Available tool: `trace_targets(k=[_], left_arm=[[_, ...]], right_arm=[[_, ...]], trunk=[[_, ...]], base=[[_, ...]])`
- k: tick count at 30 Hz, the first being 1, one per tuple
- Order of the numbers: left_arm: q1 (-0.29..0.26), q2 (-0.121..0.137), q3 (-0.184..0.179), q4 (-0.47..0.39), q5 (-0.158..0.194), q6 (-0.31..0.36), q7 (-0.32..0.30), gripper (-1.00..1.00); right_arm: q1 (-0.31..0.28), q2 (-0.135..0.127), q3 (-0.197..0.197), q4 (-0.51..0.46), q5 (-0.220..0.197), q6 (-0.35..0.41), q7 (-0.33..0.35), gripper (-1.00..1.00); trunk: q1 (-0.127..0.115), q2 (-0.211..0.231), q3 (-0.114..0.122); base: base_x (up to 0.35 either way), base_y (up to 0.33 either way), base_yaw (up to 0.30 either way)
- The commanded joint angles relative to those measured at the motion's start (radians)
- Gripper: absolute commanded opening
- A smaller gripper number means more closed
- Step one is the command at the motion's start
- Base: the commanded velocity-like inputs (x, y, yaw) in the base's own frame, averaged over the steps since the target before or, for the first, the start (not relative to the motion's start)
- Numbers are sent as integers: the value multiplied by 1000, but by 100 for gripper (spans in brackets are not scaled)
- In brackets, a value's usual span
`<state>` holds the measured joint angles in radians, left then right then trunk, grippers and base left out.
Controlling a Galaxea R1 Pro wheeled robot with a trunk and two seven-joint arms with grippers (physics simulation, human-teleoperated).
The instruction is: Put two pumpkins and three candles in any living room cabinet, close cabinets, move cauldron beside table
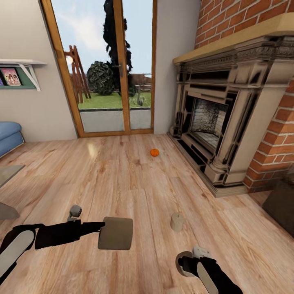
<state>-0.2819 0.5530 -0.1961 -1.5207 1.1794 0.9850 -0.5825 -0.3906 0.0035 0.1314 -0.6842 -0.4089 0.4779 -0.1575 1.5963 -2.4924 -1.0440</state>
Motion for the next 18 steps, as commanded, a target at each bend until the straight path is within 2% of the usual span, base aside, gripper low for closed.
trace_targets(k=[1, 11, 18], left_arm=[[0, 1, 0, 0, 2, 3, -4, -100], [0, 1, -2, 0, 2, 3, -4, -100], [0, 1, -5, 0, 1, 3, -4, -100]], right_arm=[[-1, 0, 4, -1, -11, 1, -10, -100], [-1, 0, 4, -2, -11, -2, -10, -100], [-1, 0, 4, -2, -11, -2, -10, -100]], trunk=[[0, 0, -1], [0, 0, -1], [0, 0, -1]], base=[[-1, 71, -268], [-5, 58, -276], [-260, -2, -277]])
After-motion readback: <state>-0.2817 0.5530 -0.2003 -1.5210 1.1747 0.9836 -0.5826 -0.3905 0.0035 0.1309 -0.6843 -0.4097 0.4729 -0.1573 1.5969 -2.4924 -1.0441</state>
